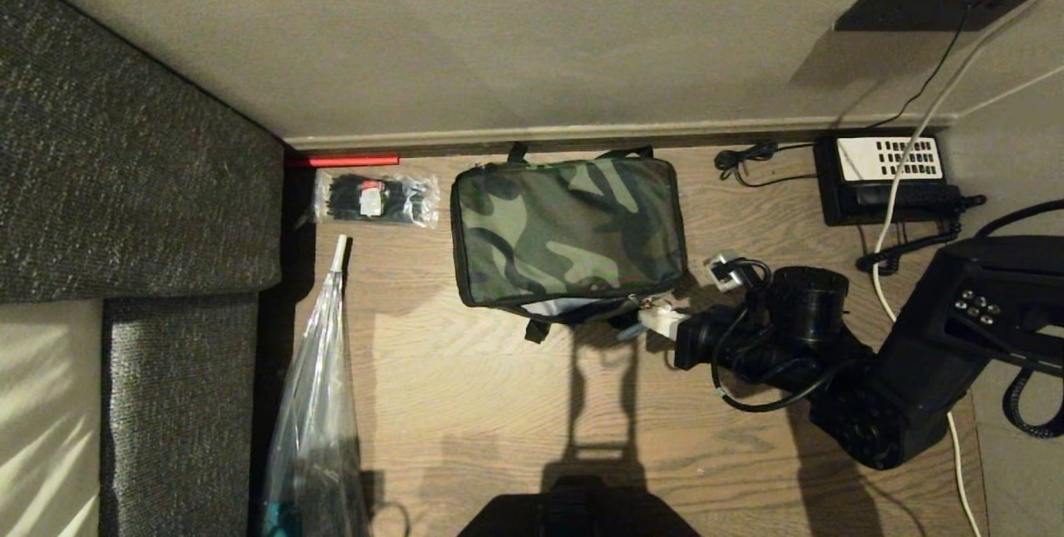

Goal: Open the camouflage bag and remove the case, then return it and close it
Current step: Open the top of the storage box

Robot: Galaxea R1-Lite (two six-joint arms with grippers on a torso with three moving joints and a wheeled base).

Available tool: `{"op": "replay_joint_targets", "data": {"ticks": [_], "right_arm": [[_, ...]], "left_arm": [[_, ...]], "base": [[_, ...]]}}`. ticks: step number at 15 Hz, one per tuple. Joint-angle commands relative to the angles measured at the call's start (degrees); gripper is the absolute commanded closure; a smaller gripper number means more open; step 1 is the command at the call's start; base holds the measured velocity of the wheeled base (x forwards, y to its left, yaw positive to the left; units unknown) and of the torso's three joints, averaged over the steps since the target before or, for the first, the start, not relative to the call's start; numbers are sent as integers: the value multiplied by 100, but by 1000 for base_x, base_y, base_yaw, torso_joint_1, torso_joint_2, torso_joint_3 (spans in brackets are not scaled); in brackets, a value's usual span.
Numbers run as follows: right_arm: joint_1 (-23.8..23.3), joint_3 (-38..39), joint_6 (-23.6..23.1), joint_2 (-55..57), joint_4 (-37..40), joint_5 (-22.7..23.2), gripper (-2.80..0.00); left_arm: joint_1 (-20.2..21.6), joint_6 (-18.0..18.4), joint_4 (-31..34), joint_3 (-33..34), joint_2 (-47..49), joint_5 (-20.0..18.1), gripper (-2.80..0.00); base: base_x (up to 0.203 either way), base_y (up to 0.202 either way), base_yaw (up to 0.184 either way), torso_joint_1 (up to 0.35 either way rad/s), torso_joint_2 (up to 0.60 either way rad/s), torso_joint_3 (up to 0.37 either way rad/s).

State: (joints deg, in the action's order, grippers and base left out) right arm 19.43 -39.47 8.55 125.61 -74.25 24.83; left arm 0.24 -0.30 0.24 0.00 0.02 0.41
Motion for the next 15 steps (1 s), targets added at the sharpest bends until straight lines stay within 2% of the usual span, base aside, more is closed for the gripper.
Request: {"op": "replay_joint_targets", "data": {"ticks": [1, 15], "right_arm": [[-105, 35, -11, -18, -45, 13, 0], [-558, 432, -58, -260, -107, 39, 0]], "left_arm": [[2, -5, 2, 18, -11, 2, 0], [2, -5, 2, 18, -11, 2, 0]], "base": [[0, 0, 0, 0, 0, 0], [0, 0, 0, 0, 0, 0]]}}
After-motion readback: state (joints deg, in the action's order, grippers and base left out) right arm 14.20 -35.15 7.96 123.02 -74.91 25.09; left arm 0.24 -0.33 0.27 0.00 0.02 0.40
